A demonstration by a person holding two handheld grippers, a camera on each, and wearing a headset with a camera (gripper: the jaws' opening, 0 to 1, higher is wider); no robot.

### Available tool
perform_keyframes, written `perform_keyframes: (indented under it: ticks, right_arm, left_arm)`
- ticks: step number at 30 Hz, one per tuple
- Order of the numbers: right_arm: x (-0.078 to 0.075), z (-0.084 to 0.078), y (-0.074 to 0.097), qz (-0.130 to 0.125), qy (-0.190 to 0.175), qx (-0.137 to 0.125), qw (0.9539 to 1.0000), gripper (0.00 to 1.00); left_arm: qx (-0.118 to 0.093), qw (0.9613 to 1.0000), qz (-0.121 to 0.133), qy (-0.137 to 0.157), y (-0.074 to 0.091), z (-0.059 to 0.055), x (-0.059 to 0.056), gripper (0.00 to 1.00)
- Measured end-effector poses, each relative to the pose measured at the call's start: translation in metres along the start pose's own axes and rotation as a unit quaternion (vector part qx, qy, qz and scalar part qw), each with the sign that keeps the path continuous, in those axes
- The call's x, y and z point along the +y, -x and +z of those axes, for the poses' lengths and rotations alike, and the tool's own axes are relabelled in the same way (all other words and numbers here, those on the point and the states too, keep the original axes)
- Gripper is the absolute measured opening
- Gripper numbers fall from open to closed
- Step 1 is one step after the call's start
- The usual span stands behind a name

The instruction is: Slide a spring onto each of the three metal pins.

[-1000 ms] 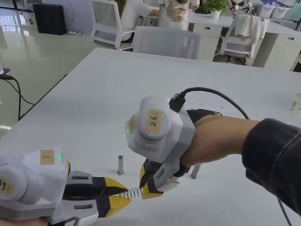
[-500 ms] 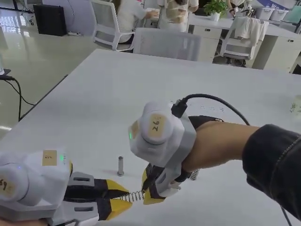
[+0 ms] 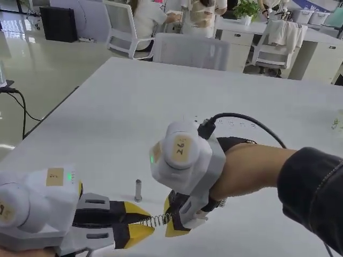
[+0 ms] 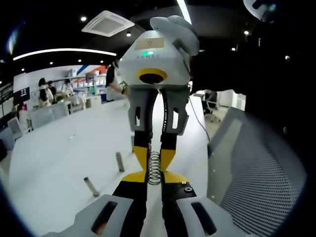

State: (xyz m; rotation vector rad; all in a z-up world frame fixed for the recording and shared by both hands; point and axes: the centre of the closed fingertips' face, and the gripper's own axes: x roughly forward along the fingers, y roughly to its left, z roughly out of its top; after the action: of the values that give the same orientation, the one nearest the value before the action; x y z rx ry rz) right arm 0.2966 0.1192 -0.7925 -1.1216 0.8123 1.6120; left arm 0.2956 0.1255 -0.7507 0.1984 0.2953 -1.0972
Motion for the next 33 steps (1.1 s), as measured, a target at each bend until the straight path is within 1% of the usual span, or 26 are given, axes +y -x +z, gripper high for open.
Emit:
perform_keyframes:
  ticks: [8, 13, 20, 22, 33]
  right_arm:
    - [0.000, 0.001, 0.003, -0.005, 0.003, 0.001, 1.0000, 0.08]
    - [-0.002, 0.007, 0.010, -0.009, 0.007, -0.003, 0.9999, 0.08]
    - [0.000, 0.012, 0.013, -0.009, 0.011, -0.005, 0.9999, 0.08]
    - [0.002, 0.016, 0.015, -0.006, 0.011, -0.009, 0.9999, 0.08]
    - [0.004, 0.028, 0.020, -0.005, 0.014, -0.021, 0.9997, 0.08]
  left_arm:
    - [-0.002, 1.0000, 0.002, 0.002, 0.000, -0.002, 0.000, 0.02]
    - [0.005, 1.0000, 0.006, -0.001, 0.000, -0.005, 0.001, 0.02]
    - [0.012, 0.9999, 0.004, 0.001, 0.000, -0.008, 0.000, 0.02]
    - [0.015, 0.9999, 0.004, 0.002, 0.000, -0.010, 0.000, 0.02]
    - [0.014, 0.9999, 0.002, 0.006, -0.001, -0.013, -0.001, 0.02]
